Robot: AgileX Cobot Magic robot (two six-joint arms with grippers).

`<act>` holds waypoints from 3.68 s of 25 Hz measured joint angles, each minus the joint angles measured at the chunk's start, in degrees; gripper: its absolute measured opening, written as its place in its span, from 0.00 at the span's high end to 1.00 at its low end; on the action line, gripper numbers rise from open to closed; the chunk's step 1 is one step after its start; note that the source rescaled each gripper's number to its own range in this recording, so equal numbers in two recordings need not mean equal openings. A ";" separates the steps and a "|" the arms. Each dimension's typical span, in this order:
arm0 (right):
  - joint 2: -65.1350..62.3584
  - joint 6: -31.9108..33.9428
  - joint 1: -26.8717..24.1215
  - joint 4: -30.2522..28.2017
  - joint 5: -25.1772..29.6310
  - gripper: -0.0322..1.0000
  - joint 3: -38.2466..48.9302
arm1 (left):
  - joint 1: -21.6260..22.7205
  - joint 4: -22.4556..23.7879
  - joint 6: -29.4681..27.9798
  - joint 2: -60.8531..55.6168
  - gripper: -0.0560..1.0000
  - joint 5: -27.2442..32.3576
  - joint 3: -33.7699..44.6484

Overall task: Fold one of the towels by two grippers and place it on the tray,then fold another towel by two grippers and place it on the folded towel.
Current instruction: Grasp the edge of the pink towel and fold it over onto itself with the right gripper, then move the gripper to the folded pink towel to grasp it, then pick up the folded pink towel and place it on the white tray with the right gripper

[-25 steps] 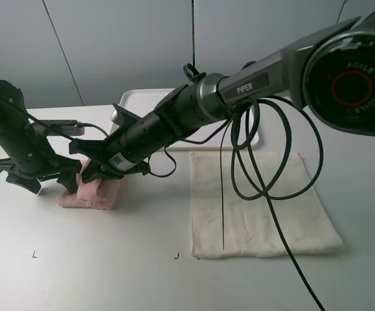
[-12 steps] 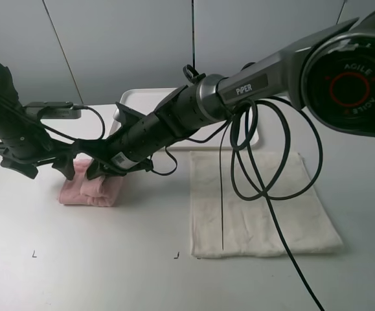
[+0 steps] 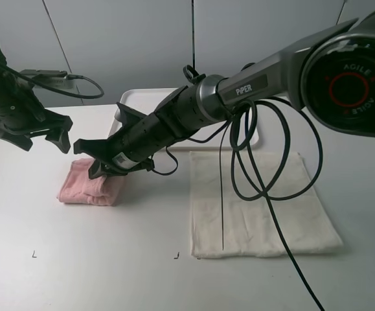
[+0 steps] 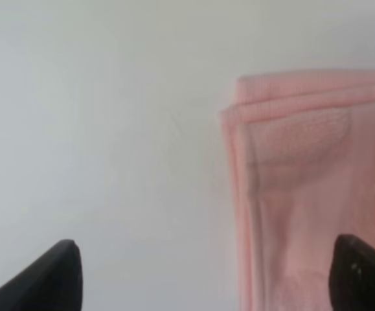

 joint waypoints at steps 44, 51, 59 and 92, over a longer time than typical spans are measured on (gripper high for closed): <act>3.06 5.73 -3.30 0.42 0.15 0.61 0.00 | 0.00 2.50 0.41 -0.20 0.02 4.14 -2.97; 3.06 -1.58 -2.60 3.04 -0.34 0.93 0.00 | 0.00 2.61 0.41 -0.20 0.02 4.14 -2.97; -1.52 -3.59 -5.30 2.94 -3.76 0.93 0.00 | 0.00 2.72 0.41 -0.20 0.02 4.27 -2.97; -5.20 0.21 -23.47 -10.24 -13.28 0.00 0.00 | 0.00 2.72 1.08 -0.20 0.02 6.03 -2.97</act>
